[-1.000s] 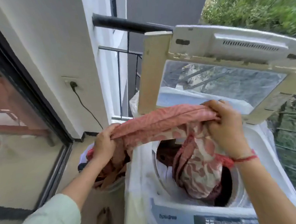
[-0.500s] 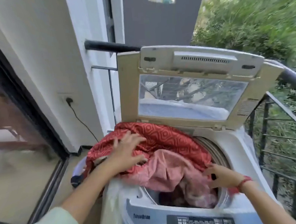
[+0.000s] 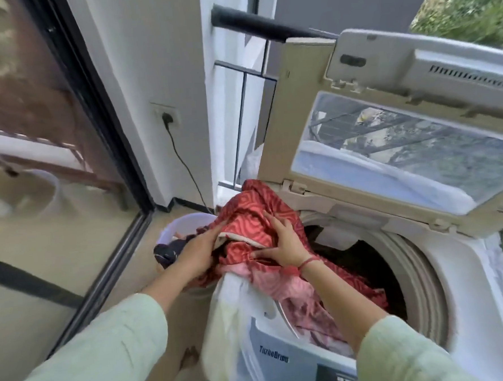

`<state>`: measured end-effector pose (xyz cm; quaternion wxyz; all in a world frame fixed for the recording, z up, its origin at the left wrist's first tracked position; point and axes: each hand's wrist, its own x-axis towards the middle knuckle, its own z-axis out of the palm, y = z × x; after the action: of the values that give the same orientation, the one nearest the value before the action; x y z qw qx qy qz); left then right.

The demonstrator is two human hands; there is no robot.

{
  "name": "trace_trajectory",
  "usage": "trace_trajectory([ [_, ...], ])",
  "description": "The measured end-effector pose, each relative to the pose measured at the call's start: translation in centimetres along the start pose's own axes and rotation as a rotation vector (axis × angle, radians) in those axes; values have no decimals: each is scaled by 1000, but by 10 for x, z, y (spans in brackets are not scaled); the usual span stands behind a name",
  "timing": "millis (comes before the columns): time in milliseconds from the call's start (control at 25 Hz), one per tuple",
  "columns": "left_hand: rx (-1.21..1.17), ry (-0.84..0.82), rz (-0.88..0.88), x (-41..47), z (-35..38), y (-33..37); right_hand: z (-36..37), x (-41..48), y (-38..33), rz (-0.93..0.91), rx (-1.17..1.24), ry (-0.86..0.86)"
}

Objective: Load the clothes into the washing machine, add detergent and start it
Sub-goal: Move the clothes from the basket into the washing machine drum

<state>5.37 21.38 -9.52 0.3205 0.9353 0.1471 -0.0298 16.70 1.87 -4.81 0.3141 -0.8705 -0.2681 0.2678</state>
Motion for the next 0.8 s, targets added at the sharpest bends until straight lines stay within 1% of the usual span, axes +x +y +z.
trace_trajectory([
  [80, -90, 156, -11, -6, 7, 9, 7, -13, 6, -90, -8, 192],
  [160, -249, 402, -92, -13, 3, 26, 14, -30, 7, -88, 49, 315],
  [200, -313, 525, -98, -15, -2, 42, 9, -40, 9, -75, 85, 374],
  [240, -317, 629, -54, -14, -8, 61, -3, -48, 13, -52, 129, 451],
  [280, -252, 704, 56, -12, -14, 84, -23, -59, 22, -31, 164, 554],
  [320, -143, 726, 196, -8, -15, 112, -49, -71, 37, 2, 186, 677],
  [400, 77, 690, 485, 1, -1, 163, -106, -105, 70, 82, 171, 919],
  [440, 139, 659, 584, 7, 12, 184, -128, -123, 85, 130, 125, 1020],
  [480, 191, 631, 640, 11, 25, 204, -141, -138, 100, 184, 60, 1094],
  [520, 256, 578, 660, 17, 39, 216, -147, -148, 114, 243, -35, 1124],
  [560, 340, 456, 652, 22, 55, 224, -144, -153, 132, 293, -171, 1072],
  [600, 431, 230, 600, 26, 70, 229, -137, -154, 151, 329, -312, 898],
  [640, 538, -83, 496, 32, 88, 223, -128, -155, 167, 352, -425, 629],
  [680, 660, -427, 380, 36, 103, 213, -117, -155, 180, 362, -463, 310],
  [720, 791, -735, 300, 39, 115, 203, -108, -158, 187, 386, -421, 32],
  [760, 920, -984, 248, 41, 125, 192, -102, -163, 189, 387, -390, -129],
  [800, 989, -1115, 219, 43, 133, 184, -101, -169, 187, 387, -319, -138],
])
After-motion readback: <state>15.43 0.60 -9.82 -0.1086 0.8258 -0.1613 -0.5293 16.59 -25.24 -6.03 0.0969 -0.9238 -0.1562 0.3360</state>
